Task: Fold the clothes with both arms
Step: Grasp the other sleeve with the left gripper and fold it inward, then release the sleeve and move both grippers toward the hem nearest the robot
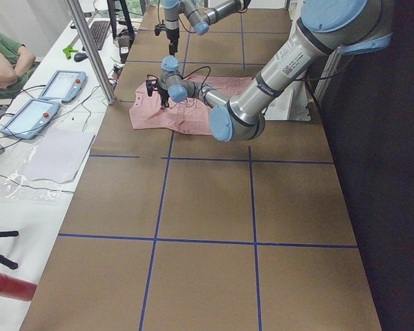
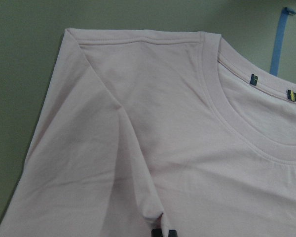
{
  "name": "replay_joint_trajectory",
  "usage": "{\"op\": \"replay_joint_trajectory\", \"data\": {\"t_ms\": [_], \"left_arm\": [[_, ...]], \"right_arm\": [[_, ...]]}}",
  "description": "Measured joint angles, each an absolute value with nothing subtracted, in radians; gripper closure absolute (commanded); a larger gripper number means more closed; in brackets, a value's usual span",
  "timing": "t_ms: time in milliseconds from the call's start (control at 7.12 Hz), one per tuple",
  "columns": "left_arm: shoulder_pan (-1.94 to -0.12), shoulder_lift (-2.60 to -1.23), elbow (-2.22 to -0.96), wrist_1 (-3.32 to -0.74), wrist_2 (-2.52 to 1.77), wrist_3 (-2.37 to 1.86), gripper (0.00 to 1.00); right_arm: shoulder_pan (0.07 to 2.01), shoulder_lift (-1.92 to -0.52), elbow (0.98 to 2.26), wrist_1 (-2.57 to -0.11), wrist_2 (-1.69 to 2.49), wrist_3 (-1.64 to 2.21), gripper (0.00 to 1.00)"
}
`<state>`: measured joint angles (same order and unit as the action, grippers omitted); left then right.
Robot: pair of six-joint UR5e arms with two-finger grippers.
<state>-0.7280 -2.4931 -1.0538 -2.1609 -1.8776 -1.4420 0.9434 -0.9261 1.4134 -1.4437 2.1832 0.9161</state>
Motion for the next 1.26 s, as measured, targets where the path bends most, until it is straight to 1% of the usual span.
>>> {"op": "replay_joint_trajectory", "data": {"t_ms": [281, 421, 561, 842, 982, 1123, 1263], "left_arm": [[-0.726, -2.474, -1.128, -2.158, -1.893, -1.438, 0.00], [-0.726, -2.425, -1.211, -2.132, -1.919, -1.435, 0.00], [-0.726, -2.351, -1.342, -2.061, -1.940, -1.430, 0.00], [-0.679, -2.179, -1.665, -1.840, -1.927, -1.364, 0.00], [-0.640, -2.091, -1.784, -1.783, -1.890, -1.328, 0.00], [-0.614, -2.012, -1.872, -1.762, -1.858, -1.303, 0.00], [-0.603, -1.961, -1.927, -1.755, -1.845, -1.292, 0.00]], "right_arm": [[0.941, -0.928, 1.428, -1.443, 2.196, 0.930, 0.00], [0.933, -0.941, 1.461, -1.442, 2.208, 0.960, 0.00], [0.907, -0.984, 1.535, -1.442, 2.193, 1.012, 0.00], [0.797, -1.129, 1.751, -1.442, 2.098, 1.142, 0.00], [0.734, -1.206, 1.856, -1.441, 2.054, 1.208, 0.00], [0.653, -1.291, 1.969, -1.440, 1.994, 1.292, 0.00], [0.545, -1.360, 2.061, -1.439, 1.904, 1.400, 0.00]]}}
